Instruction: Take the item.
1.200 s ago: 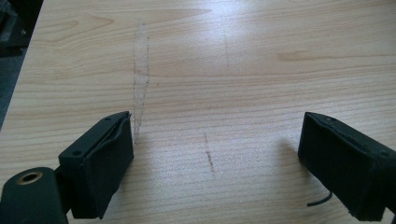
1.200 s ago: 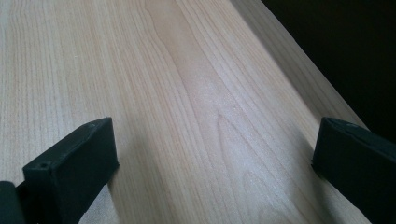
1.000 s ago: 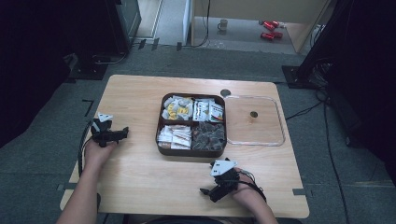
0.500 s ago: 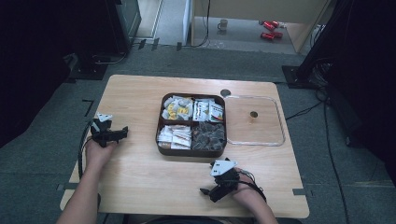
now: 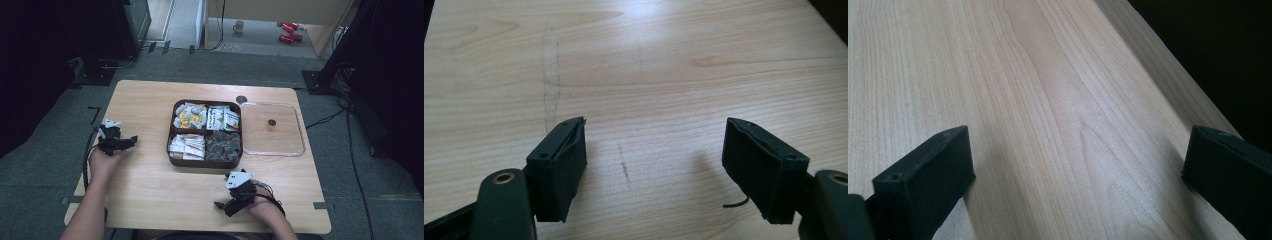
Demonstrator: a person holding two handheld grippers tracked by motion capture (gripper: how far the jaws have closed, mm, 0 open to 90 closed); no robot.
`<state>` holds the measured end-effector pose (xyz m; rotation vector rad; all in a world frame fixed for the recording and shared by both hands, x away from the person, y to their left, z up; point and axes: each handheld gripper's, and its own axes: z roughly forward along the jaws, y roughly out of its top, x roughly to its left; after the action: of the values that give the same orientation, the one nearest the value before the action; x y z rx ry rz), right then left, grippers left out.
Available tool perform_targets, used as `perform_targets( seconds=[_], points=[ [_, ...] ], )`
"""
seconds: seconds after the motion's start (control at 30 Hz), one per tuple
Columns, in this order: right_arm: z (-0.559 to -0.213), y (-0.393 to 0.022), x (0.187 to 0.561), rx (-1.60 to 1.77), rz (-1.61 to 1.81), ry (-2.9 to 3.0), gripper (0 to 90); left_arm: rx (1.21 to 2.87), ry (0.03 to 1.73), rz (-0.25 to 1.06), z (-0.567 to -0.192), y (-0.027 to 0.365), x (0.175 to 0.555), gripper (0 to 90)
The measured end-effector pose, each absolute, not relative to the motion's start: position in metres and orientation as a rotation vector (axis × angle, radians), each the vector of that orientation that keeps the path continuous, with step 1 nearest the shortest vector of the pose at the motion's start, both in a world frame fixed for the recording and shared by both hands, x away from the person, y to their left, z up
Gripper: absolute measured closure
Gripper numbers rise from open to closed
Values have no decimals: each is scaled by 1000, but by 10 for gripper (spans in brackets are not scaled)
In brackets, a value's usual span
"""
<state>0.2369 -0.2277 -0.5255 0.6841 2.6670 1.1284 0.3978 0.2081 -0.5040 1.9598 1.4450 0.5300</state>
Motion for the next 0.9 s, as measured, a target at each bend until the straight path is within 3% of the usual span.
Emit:
perform_targets(
  seconds=[0.1,0.23,0.9],
  points=[
    [-525,-228,237,685,1128,2667,0,1973,1392,563,-500,207,395,336],
    [-525,-228,237,685,1128,2667,0,1967,1346,499,-492,205,395,361],
    [-525,-228,237,682,1129,2670,0,2012,1181,420,-472,183,390,383]
  ],
)
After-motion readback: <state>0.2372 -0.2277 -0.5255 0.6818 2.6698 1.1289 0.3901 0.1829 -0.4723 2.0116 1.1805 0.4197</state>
